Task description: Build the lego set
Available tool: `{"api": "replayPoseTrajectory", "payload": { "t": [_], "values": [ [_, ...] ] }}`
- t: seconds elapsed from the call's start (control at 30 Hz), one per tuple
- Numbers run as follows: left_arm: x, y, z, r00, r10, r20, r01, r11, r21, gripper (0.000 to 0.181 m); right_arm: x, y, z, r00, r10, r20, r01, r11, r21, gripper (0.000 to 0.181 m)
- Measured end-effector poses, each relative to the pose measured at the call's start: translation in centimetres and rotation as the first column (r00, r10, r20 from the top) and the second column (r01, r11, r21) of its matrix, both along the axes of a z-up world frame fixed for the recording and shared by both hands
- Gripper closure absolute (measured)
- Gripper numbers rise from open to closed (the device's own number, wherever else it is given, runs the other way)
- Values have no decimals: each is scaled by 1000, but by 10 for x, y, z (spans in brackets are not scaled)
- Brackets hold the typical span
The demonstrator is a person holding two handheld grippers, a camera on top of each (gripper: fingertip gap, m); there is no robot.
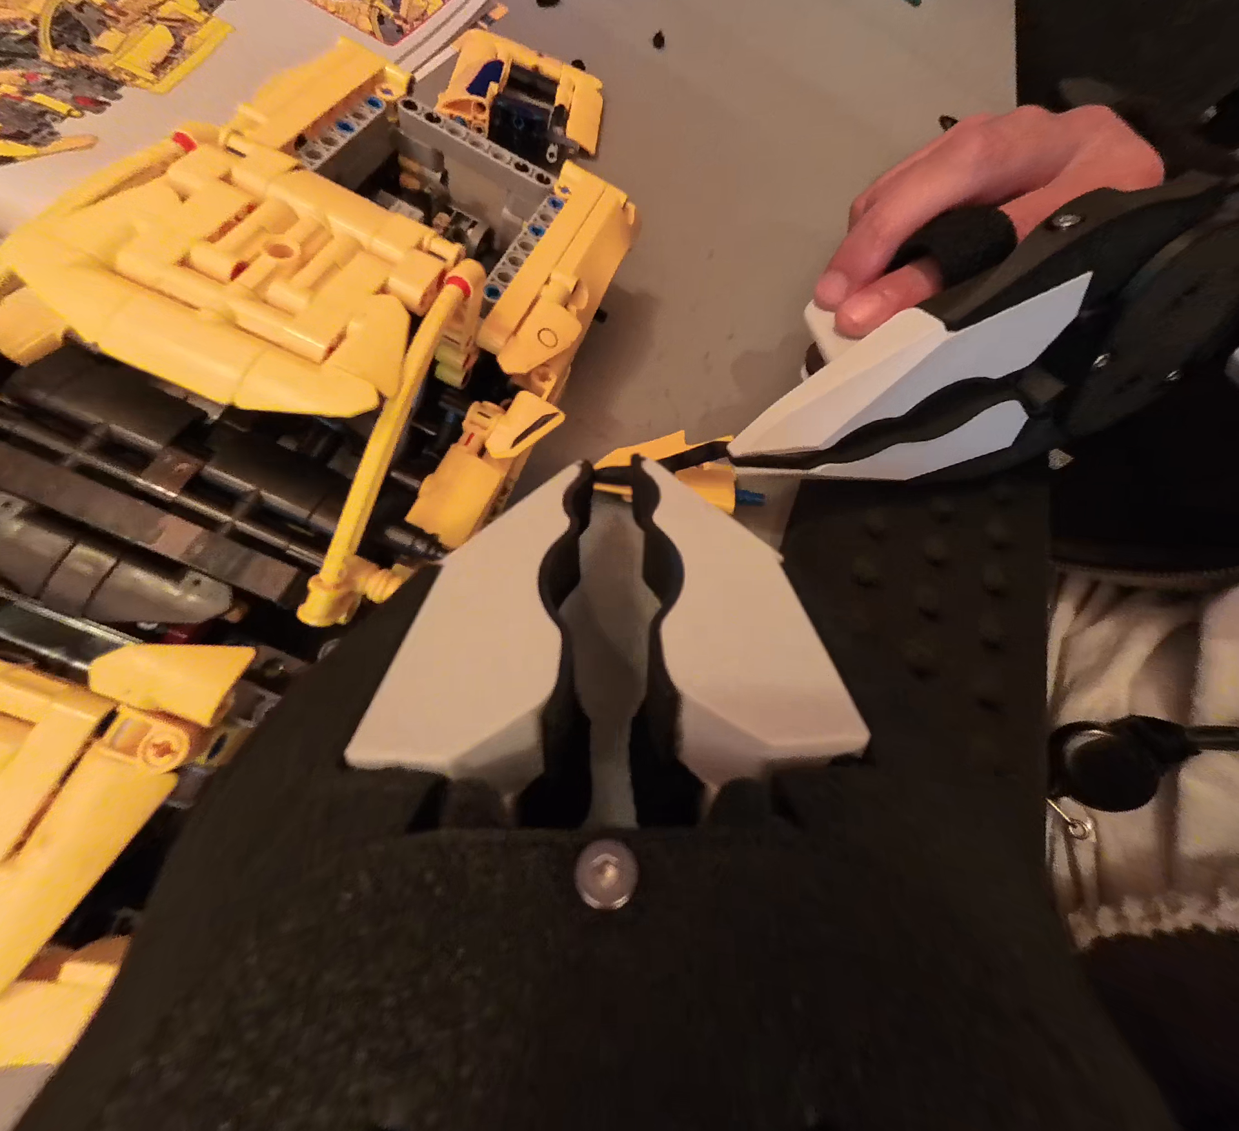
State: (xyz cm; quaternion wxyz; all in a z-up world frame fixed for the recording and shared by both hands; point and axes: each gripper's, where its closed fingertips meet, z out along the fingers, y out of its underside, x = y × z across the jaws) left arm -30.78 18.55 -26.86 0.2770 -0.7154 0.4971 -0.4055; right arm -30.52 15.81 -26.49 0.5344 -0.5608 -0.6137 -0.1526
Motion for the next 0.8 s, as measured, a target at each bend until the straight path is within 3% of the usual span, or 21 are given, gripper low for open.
{"api": "replayPoseTrajectory", "payload": {
  "t": [0.27,0.8],
  "values": [
    [3,-18,-10,991,-113,-67,115,993,38,148,0,-8,0,1000,2,-6,-2,1000,-21,181],
    [3,-20,-12,989,-131,-72,133,991,24,146,-7,-23,-1,999,9,-37,-12,996,-84,181]
  ]
}}
